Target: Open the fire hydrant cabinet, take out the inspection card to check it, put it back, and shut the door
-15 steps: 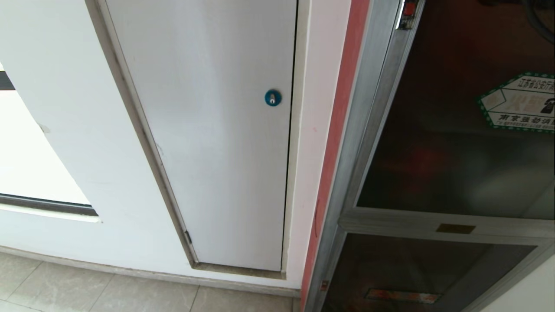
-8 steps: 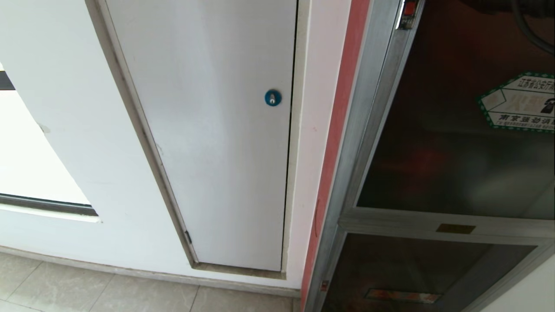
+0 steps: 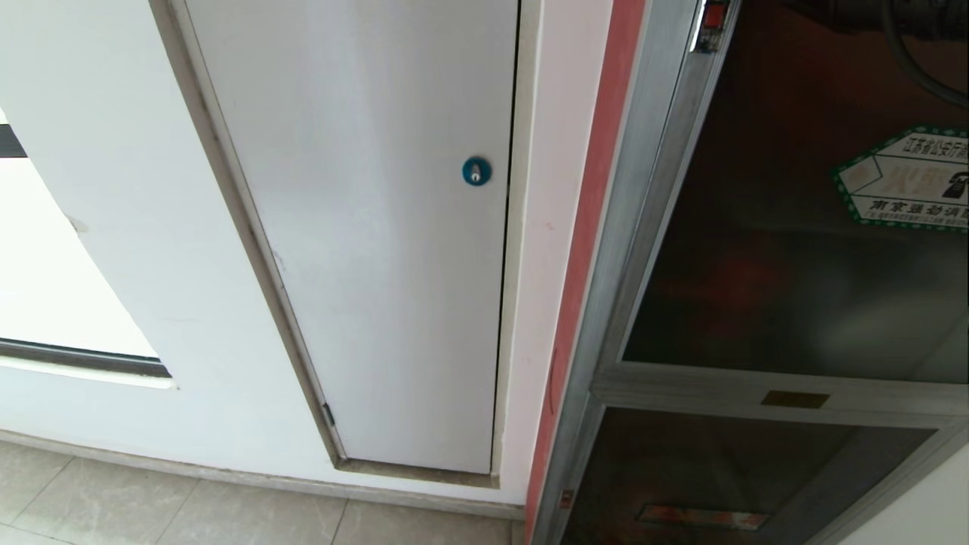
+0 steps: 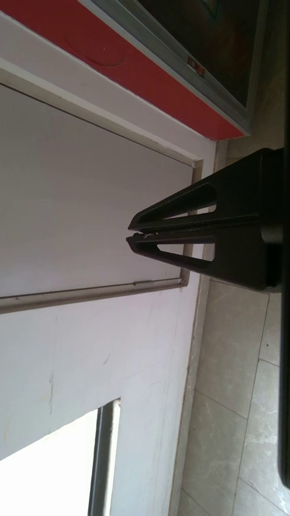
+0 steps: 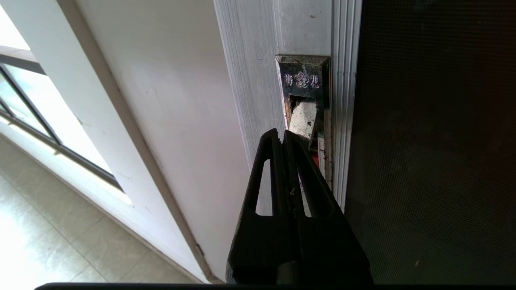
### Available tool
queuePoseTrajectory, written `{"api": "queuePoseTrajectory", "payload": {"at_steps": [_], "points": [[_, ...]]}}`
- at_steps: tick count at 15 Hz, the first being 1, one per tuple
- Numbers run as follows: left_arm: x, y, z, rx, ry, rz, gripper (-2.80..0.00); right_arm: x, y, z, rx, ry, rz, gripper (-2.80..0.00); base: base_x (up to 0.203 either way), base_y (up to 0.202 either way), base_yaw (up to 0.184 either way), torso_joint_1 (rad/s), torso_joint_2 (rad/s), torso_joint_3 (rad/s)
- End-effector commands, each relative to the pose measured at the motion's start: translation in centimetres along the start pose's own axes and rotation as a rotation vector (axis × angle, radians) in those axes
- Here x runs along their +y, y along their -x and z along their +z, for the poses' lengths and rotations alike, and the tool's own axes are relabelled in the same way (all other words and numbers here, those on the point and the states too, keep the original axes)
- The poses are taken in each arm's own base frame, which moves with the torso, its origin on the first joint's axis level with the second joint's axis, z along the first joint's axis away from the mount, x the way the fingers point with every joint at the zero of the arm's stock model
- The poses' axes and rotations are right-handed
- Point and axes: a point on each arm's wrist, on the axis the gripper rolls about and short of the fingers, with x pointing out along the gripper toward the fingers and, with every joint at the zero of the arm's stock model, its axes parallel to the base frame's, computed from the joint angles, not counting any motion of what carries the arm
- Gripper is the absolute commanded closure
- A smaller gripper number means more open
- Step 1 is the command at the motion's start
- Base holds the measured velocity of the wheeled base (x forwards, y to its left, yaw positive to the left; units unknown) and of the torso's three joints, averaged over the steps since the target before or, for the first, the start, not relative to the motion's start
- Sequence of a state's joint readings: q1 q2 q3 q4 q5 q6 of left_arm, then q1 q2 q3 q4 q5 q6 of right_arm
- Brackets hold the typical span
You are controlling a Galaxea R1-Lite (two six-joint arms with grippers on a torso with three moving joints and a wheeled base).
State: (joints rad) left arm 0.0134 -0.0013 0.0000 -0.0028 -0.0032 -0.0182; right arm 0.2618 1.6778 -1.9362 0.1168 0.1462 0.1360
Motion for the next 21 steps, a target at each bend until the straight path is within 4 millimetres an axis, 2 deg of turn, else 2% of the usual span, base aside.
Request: {"api": "queuePoseTrajectory", "payload": {"at_steps": [1, 21], "points": [[0.0, 0.0, 0.0, 0.002, 0.000, 0.001, 0.00, -0.2, -0.3, -0.3, 0.012, -0.002, -0.005, 0.00, 0.000, 0.000, 0.000, 0.000, 0.00, 0.000], [0.0, 0.0, 0.0, 0.001, 0.000, 0.001, 0.00, -1.6, -1.8, -1.7, 0.046, -0.004, -0.043, 0.00, 0.000, 0.000, 0.000, 0.000, 0.00, 0.000]]}}
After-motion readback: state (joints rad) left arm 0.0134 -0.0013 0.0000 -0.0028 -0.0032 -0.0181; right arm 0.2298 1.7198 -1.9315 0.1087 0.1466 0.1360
